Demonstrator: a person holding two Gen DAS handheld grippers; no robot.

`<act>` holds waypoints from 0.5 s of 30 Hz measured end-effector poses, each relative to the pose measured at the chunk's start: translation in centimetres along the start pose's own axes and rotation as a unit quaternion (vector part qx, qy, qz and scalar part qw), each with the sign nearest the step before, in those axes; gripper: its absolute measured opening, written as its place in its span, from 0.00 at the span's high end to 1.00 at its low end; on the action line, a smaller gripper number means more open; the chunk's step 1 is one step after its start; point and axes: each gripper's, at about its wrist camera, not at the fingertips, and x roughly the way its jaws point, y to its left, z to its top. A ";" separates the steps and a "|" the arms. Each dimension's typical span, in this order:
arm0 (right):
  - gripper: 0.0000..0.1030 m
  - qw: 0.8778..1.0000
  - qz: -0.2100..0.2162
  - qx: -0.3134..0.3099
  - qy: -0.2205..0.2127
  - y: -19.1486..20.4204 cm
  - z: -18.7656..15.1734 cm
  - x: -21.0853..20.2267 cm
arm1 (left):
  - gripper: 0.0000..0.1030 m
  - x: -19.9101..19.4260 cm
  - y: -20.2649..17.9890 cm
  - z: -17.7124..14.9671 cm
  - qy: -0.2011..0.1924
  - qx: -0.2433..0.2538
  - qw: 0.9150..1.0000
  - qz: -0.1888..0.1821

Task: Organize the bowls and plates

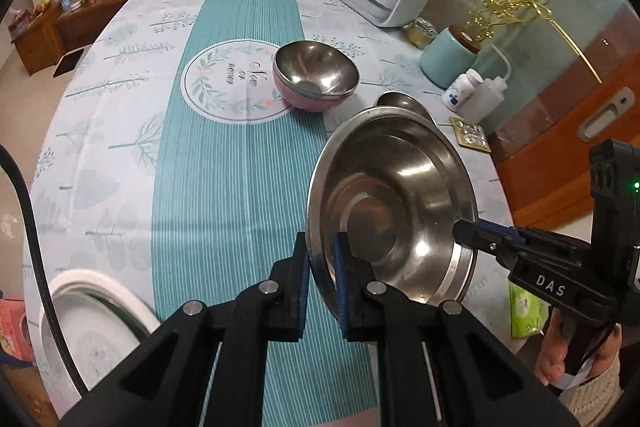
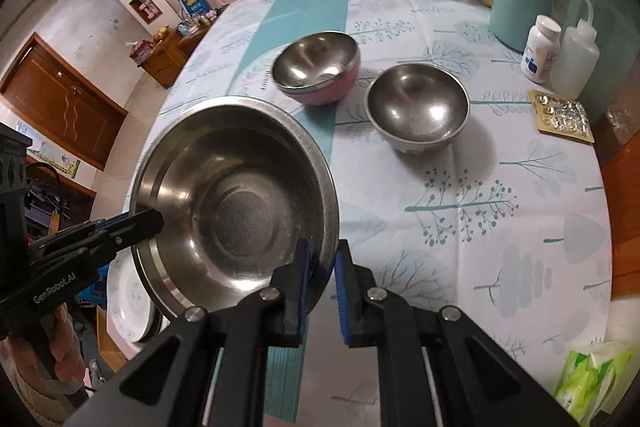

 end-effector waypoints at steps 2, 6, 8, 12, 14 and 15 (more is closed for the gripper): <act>0.89 1.000 0.004 -0.006 -0.003 0.5 -0.8 -0.8 | 0.91 -0.6 0.2 -1.2 -0.001 0.000 1.000 -0.006; 0.89 1.000 0.005 -0.023 -0.003 1.5 -2.8 -1.8 | 0.91 -1.0 0.7 -4.0 0.009 -0.003 1.000 -0.010; 0.89 0.999 0.003 -0.034 -0.001 2.2 -4.1 -2.1 | 0.91 -0.7 1.0 -5.3 0.017 -0.005 1.000 -0.009; 0.88 0.999 -0.004 -0.053 0.011 3.1 -6.5 -1.9 | 0.90 0.3 1.7 -8.2 0.043 -0.019 0.999 -0.006; 0.88 0.998 -0.008 -0.060 0.019 3.3 -7.5 -1.6 | 0.90 1.0 2.2 -9.6 0.059 -0.025 0.998 -0.007; 0.88 0.997 -0.012 -0.065 0.027 3.4 -8.1 -1.3 | 0.90 1.5 2.3 -10.3 0.068 -0.027 0.997 -0.006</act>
